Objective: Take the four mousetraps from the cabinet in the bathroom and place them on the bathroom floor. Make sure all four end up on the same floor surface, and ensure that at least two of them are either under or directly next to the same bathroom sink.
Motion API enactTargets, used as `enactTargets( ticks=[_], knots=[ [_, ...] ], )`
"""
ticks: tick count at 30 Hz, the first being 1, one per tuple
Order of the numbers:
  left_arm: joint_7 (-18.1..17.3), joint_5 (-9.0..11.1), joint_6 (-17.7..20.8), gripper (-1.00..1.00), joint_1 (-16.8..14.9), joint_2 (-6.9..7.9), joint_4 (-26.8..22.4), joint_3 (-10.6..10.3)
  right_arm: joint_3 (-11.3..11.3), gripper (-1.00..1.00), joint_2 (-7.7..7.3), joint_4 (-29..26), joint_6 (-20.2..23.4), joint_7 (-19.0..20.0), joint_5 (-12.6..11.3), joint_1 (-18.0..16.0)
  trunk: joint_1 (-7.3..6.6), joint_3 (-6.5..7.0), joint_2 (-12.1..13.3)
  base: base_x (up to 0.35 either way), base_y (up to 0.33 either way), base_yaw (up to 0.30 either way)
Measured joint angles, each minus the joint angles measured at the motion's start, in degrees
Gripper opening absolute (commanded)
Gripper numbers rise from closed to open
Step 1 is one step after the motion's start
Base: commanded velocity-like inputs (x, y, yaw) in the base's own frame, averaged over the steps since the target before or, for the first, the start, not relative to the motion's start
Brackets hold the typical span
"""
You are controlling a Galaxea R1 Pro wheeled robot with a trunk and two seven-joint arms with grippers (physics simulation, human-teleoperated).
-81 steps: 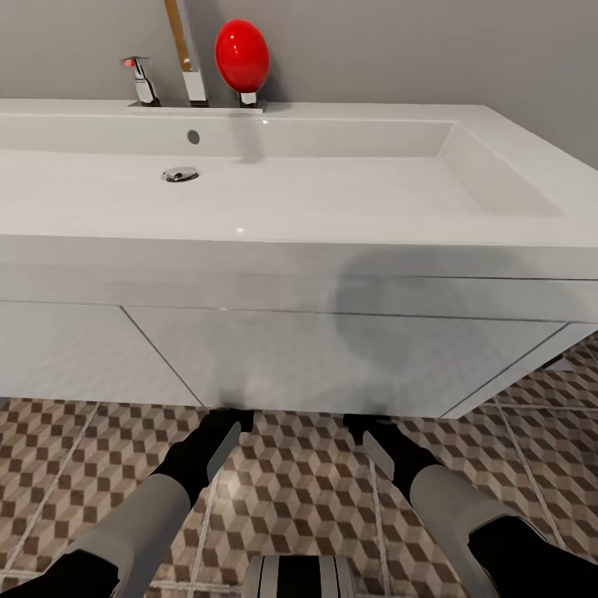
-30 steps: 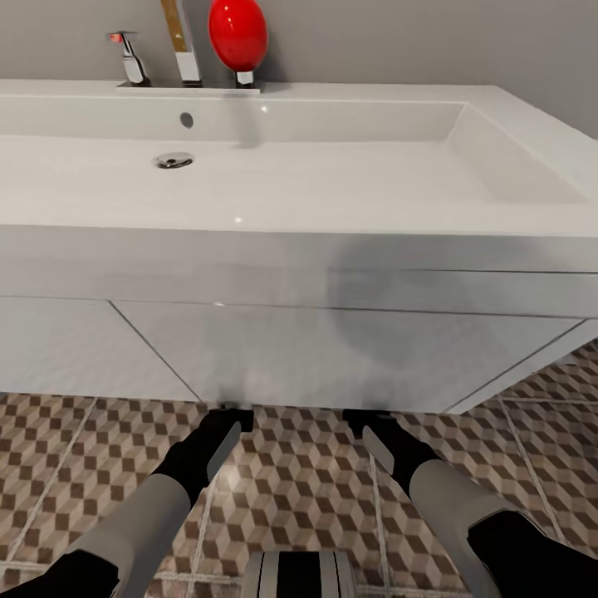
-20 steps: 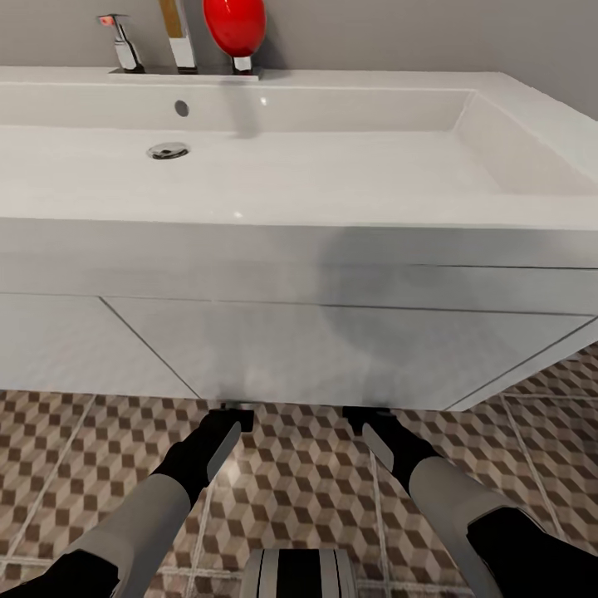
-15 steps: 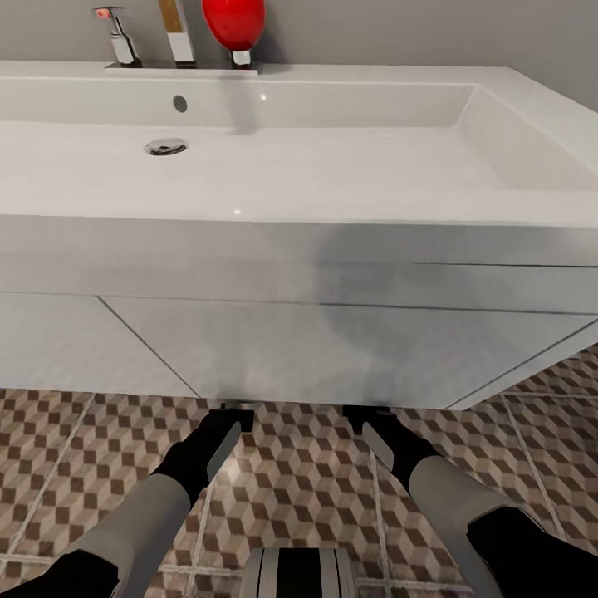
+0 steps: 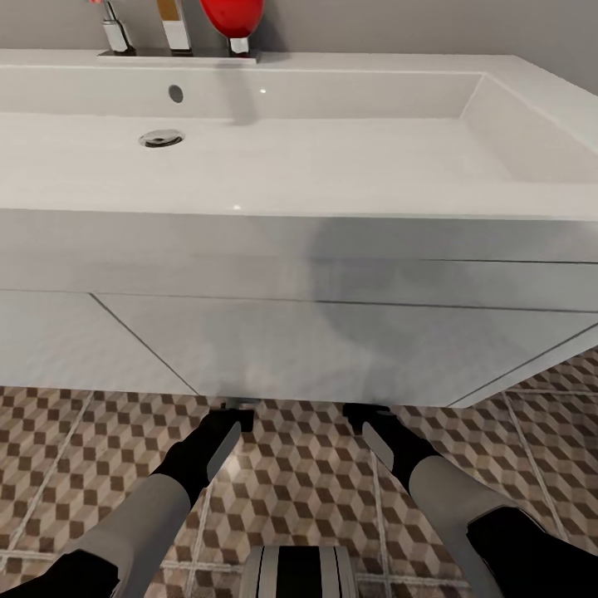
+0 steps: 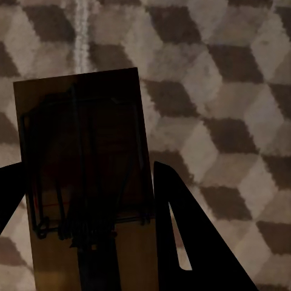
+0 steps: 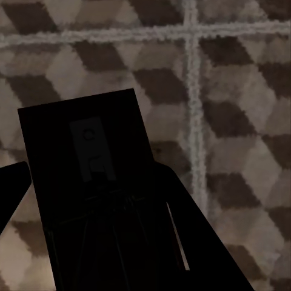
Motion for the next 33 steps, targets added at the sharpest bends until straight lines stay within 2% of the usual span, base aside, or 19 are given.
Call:
enactTargets(
  ticks=[33],
  knots=[
    [0.0, 0.0, 0.0, -1.00, 0.0, 0.00, -0.1, 0.0, 0.0, -1.00, -0.06, -0.5, 0.0, 0.0, 0.0, 0.0, 0.00, -0.60, 0.0, 0.000, 0.000, 0.000]
  ],
)
